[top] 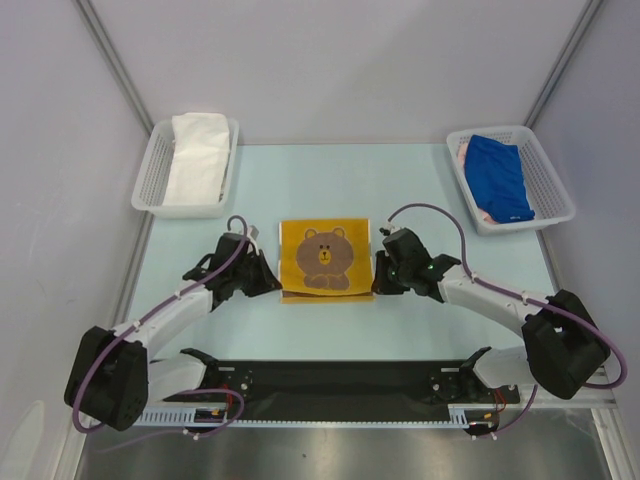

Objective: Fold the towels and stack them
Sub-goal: Fold the towel

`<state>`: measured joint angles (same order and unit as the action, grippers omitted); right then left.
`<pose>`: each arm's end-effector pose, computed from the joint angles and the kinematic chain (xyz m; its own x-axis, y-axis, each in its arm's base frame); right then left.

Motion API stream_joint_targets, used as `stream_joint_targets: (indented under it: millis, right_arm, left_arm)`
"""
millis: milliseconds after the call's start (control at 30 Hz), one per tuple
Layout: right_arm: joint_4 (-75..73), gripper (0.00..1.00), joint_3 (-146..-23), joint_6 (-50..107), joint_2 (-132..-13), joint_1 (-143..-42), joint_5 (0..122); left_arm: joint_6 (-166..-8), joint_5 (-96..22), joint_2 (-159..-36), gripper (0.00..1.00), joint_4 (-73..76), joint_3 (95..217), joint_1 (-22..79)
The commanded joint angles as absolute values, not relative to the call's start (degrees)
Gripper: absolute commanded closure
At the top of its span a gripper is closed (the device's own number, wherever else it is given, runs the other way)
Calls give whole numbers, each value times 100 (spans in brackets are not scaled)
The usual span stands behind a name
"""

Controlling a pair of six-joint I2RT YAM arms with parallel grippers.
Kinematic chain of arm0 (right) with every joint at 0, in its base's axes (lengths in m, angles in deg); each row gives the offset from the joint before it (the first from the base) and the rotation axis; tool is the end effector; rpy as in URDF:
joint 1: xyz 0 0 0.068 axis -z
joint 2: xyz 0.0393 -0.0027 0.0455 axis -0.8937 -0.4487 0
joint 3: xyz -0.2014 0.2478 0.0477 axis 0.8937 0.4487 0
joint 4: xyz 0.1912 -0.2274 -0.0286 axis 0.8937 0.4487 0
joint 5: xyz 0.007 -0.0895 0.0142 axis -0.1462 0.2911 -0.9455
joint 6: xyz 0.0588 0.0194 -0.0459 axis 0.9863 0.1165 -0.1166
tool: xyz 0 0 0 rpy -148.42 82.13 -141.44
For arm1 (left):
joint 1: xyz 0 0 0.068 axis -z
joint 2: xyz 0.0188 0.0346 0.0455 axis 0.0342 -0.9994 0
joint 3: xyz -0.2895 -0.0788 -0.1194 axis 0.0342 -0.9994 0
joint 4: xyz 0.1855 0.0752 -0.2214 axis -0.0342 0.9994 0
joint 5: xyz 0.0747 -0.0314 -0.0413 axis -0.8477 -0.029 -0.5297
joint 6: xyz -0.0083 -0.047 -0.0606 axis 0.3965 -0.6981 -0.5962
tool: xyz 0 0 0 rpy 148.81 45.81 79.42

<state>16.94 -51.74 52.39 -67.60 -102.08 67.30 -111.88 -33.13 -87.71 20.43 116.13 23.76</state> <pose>0.2342 0.1904 0.2038 -0.8527 -0.0354 -0.5212 -0.2416 0.9113 0.3334 0.2255 -0.1052 0.1894 -0.8629 -0.2801 -0.4205 -0.0292 0.8585 -0.5120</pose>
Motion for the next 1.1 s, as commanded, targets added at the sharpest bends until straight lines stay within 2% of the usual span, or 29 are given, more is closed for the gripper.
stream_joint_targets:
  millis: [0,533,667,767,800,833,867,900,967,1067]
  right_arm:
    - [1641,82,-5046,5300,-6681,-10262,6797]
    - [1009,82,-4537,5344,-7199,-10271,6516]
    - [1034,79,-4510,5317,-7156,-10271,6489]
    - [1192,68,-4589,5247,-6998,-10227,6515]
    - [1254,58,-4641,5221,-6963,-10210,6507]
    - [1419,54,-4685,5203,-6910,-10140,6480]
    - [1508,46,-4799,5186,-6744,-10096,6454]
    - [1709,36,-4861,5168,-6655,-10043,6445]
    - [1842,34,-5001,5133,-6314,-9824,6331]
    - [1738,34,-5353,5141,-6119,-9482,6024]
  left_arm:
    - [-11182,-3251,-8701,90,1869,11406,2411]
    - [-11305,-2996,-9624,90,999,10834,2411]
    - [-11253,-3013,-9536,87,1164,10956,2411]
    - [-11095,-3162,-9369,78,1559,11193,2402]
    - [-11051,-3189,-9325,72,1665,11264,2402]
    - [-10998,-3206,-9282,66,1806,11334,2402]
    - [-10902,-3250,-9124,54,2077,11474,2402]
    - [-10849,-3390,-8992,52,2219,11545,2402]
    - [-10770,-3583,-8607,49,2587,11825,2385]
    - [-10795,-3602,-8481,49,2660,12439,2297]
